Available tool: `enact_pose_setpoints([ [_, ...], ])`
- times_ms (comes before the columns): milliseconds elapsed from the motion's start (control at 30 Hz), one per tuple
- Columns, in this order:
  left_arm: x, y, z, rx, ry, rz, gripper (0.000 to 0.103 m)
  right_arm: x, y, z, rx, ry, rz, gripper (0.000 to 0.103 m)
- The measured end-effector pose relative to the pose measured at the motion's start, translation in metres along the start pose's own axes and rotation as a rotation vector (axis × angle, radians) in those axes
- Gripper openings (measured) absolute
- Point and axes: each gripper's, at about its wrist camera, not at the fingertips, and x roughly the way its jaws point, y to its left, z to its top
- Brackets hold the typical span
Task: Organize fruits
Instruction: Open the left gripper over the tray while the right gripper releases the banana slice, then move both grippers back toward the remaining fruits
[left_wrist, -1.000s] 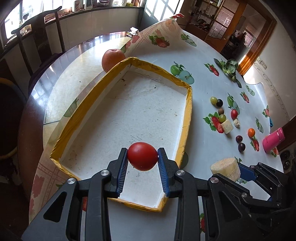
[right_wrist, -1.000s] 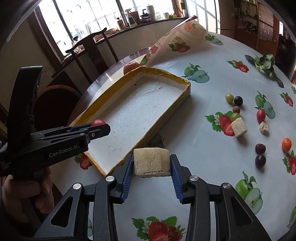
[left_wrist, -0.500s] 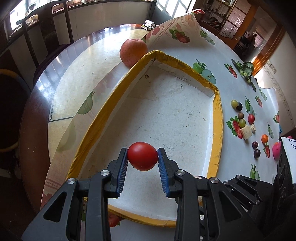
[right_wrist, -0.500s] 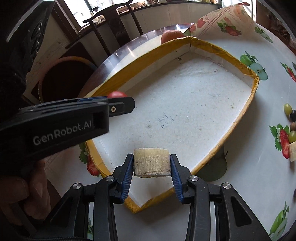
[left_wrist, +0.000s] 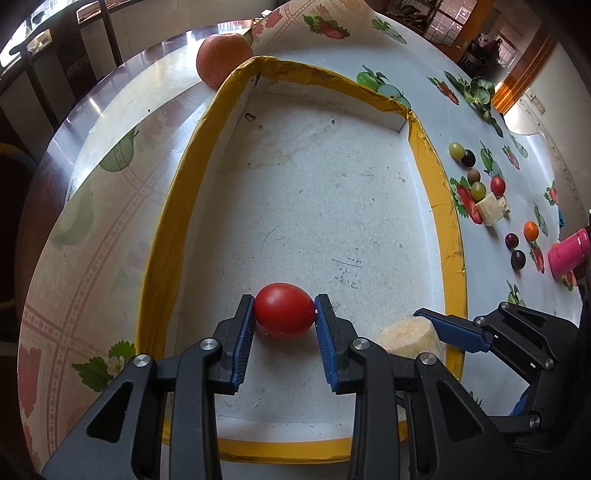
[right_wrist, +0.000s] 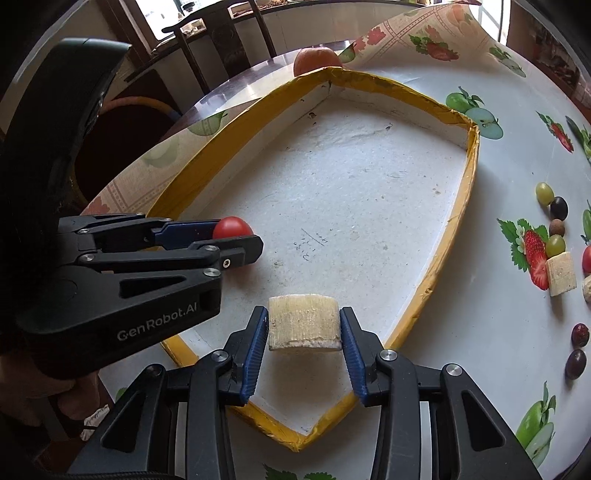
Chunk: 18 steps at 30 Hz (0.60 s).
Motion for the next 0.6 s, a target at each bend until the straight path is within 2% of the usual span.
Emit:
enact_pose_setpoints([
  [100, -0.004, 0.002, -0.002, 0.005, 0.003, 0.034, 0.039, 0.003, 0.002, -0.002, -0.019, 0.007, -0.025, 0.048],
  [233, -0.017, 0.003, -0.003, 0.001, -0.033, 0.051, 0.06, -0.007, 0.003, -0.005, -0.024, -0.01, -0.024, 0.05],
  [333, -0.026, 0.001, -0.002, -0.003, -0.049, 0.044, 0.06, -0.021, -0.002, -0.007, -0.013, -0.046, -0.026, 0.056],
  [600, -0.046, -0.024, -0.003, 0.023, -0.083, 0.021, 0.06, -0.069, -0.021, -0.025, 0.052, -0.129, -0.023, 0.056],
])
